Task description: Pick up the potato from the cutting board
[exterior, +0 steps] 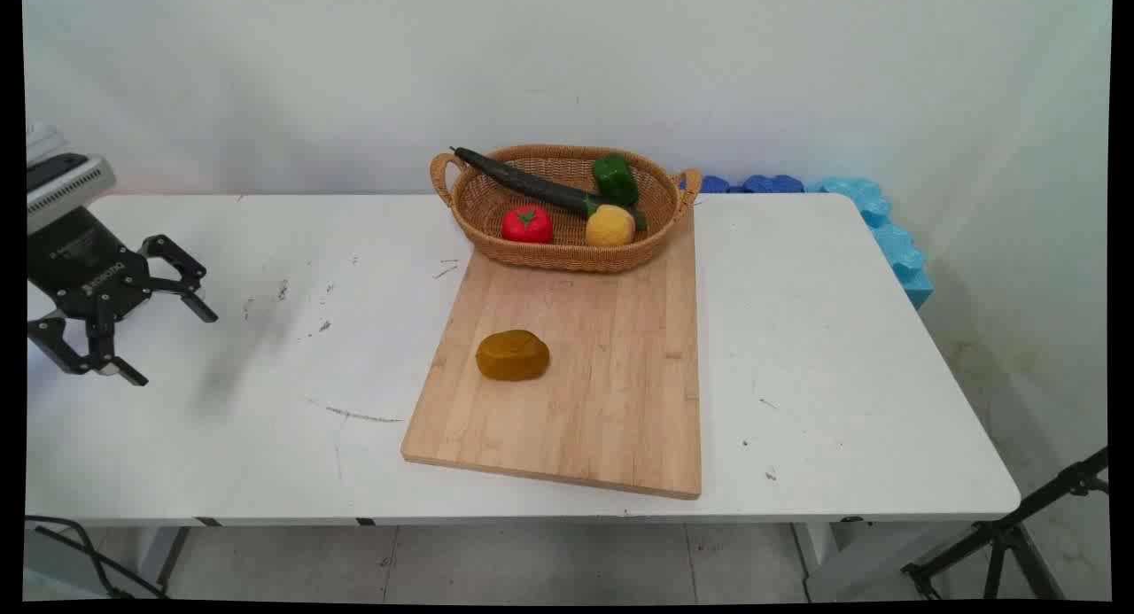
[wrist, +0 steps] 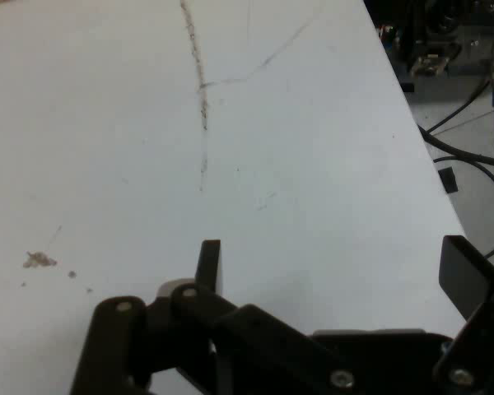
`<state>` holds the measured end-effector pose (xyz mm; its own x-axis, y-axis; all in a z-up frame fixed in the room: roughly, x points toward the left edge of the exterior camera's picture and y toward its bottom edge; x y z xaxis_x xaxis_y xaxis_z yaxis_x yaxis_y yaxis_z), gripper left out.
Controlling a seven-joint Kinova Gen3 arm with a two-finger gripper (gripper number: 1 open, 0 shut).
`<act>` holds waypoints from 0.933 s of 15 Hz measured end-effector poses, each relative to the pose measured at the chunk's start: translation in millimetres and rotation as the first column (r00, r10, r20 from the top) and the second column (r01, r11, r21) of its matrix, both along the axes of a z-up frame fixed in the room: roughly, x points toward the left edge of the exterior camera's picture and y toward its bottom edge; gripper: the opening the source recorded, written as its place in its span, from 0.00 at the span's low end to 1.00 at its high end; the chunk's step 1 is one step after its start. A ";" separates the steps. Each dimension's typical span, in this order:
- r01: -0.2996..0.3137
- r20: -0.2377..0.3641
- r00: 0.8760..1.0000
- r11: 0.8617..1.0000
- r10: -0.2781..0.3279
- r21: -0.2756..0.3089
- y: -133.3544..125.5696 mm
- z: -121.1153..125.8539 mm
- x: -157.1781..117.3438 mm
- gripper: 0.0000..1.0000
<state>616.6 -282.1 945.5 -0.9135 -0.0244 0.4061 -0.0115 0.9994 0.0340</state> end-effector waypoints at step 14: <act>-0.228 -0.043 0.973 0.974 0.228 -0.005 -36.1 -0.1 -86.9 1.00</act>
<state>529.8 -318.2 945.4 -0.8665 -0.2259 0.4451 -0.2381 0.9708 0.0293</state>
